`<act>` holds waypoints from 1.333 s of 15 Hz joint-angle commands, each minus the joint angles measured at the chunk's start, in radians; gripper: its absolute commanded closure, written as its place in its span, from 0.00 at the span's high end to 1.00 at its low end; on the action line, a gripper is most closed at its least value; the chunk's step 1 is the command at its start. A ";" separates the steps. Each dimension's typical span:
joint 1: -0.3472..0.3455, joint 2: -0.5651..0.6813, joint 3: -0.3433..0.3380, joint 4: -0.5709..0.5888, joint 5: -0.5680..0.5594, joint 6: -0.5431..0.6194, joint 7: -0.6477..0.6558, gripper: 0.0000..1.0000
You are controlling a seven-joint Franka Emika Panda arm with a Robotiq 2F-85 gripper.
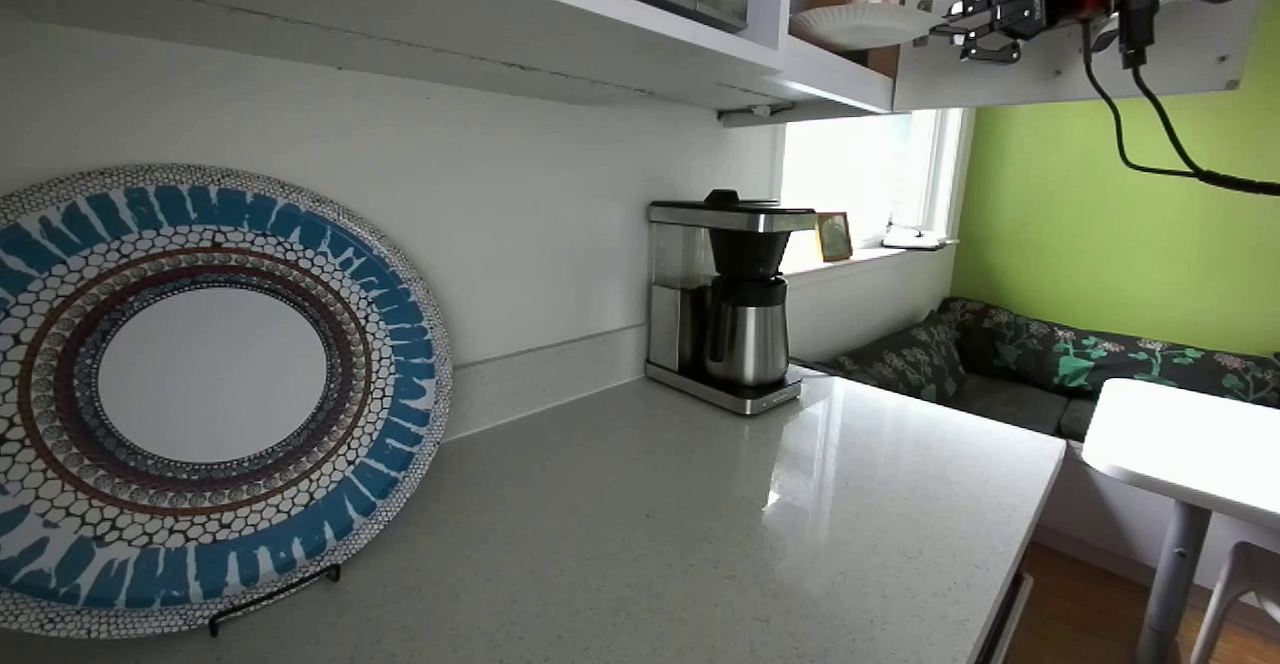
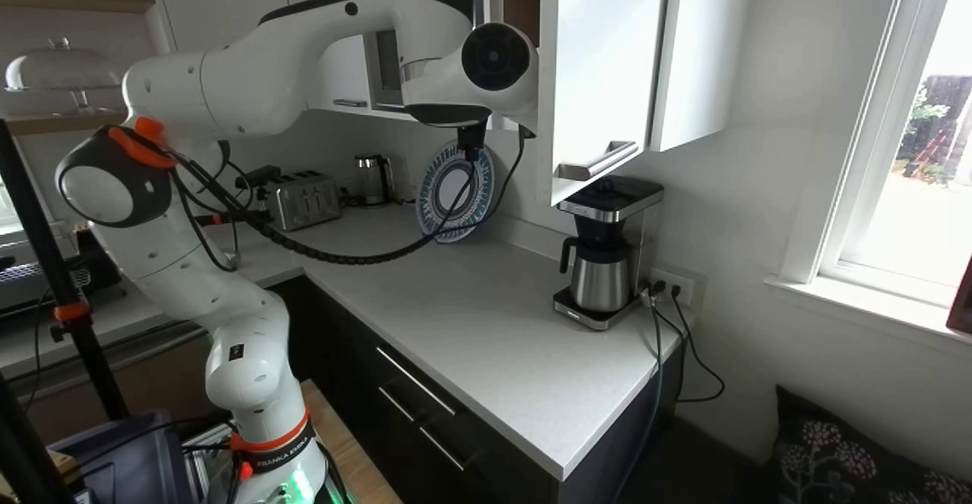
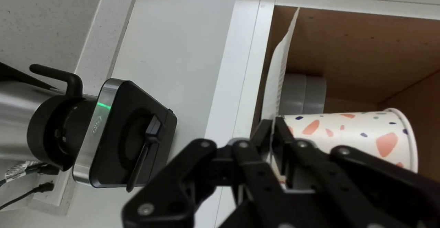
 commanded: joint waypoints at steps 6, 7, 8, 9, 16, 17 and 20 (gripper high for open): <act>0.024 0.048 0.002 0.047 0.031 0.021 0.017 0.02; 0.025 0.052 0.003 0.051 0.033 0.021 0.017 0.02; 0.025 0.056 0.003 0.054 0.036 0.021 0.017 0.02; 0.025 0.059 0.005 0.058 0.037 0.022 0.017 0.02; 0.029 0.078 0.012 0.073 0.036 0.022 0.019 0.02; 0.029 0.080 0.013 0.075 0.035 0.022 0.019 0.02; 0.030 0.087 0.016 0.079 0.034 0.025 0.018 0.02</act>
